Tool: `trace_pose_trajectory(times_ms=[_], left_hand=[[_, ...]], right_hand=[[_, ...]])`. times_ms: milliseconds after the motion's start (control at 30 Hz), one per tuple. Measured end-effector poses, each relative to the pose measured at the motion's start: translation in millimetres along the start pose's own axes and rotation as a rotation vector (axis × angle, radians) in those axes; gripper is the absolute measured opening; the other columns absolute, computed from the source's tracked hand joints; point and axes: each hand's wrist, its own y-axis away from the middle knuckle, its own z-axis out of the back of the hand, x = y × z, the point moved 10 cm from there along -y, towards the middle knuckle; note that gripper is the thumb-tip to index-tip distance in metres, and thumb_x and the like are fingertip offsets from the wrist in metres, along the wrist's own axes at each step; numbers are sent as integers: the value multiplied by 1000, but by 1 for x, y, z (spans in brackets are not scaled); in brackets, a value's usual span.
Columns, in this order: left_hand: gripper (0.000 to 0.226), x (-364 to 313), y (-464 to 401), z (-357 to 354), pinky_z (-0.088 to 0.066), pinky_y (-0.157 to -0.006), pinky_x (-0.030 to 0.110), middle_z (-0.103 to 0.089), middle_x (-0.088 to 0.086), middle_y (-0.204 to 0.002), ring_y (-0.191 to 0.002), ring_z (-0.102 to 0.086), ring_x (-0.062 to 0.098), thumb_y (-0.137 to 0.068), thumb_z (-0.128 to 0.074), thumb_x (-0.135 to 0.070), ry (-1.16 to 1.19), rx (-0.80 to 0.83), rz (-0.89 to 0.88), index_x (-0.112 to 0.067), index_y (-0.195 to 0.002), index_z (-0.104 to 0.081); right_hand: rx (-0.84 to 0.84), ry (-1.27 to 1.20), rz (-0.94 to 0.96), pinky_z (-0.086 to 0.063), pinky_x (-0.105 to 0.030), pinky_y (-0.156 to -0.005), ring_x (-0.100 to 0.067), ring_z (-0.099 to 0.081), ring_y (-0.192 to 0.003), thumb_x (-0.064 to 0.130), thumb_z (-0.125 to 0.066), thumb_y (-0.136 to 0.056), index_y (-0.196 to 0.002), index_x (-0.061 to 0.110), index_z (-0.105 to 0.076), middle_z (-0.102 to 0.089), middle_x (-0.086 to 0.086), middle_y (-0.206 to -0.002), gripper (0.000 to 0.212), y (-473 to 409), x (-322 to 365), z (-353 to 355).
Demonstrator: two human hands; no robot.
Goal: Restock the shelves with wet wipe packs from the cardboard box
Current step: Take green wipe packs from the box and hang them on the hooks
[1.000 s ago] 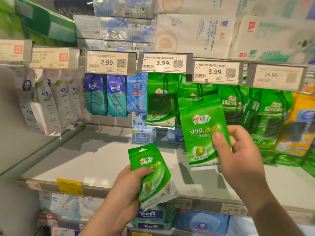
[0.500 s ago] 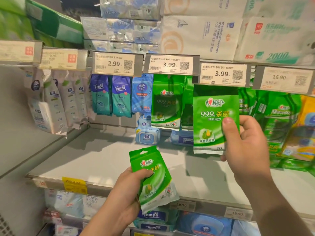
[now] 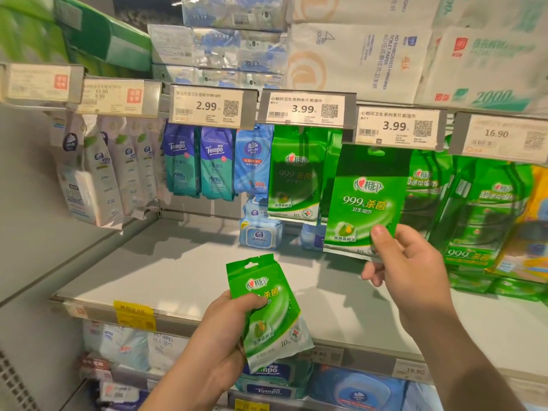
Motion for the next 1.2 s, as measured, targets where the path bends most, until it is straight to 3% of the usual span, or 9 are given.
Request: trace_pose_trajectory(times_ms=[100,467,600,767,867,1033,1200], left_hand=[[25,-2,2,1,-59,-69,42,-77,25,-96,-72,-75,36,-92,-58,7,23,-6,-5,-2,-115,-64],[25,-8,9,10,-59,-73,44,-77,24,-98,-77,-75,37,-93,-58,8,42,-19,-37,-2,-115,-63],[26,-11,9,14,-61,-67,41,-77,22,-98,-74,-76,35,-93,-57,8,46,-26,-60,-3,-117,-64],[24,-15,11,11,-62,-62,38,-78,20,-100,-77,-76,33,-96,-57,3,53,5,-82,-4,-118,-65],[23,-18,13,5,-62,-57,36,-78,19,-100,-75,-76,31,-96,-59,1,51,31,-101,-4,-118,-67],[21,-22,14,-11,-63,-70,39,-79,15,-100,-79,-78,28,-97,-60,-3,17,91,-158,-8,-116,-69],[26,-24,10,-35,-60,-84,45,-78,14,-108,-94,-75,31,-96,-62,-7,-45,174,-217,-12,-121,-68]], right_hand=[[-1,-18,-17,-46,-35,-59,-22,-58,-55,33,-61,-101,-101,9,-65,-57,4,-56,25,-5,-1,-4],[-65,26,-56,-51,-41,-69,-13,-60,-51,44,-60,-101,-134,9,-56,-68,2,-58,49,-33,-7,-15],[-85,35,-61,-53,-46,-74,-12,-62,-51,47,-59,-100,-131,11,-57,-70,-4,-60,47,-34,-13,-15],[-92,2,-110,-50,-42,-66,-22,-62,-57,42,-58,-102,-103,13,-62,-72,-7,-66,29,-33,-26,-11],[-93,-17,-193,-48,-36,-55,-19,-63,-54,37,-58,-103,-104,14,-63,-74,-12,-86,24,-25,-44,-6],[-9,-19,-363,-42,-30,-44,-22,-61,-49,28,-56,-105,-106,9,-59,-67,-18,-92,19,5,-76,-5],[271,79,-352,-44,-34,-47,-25,-63,-56,27,-51,-105,-105,9,-65,-70,-12,-82,23,47,-62,-25]])
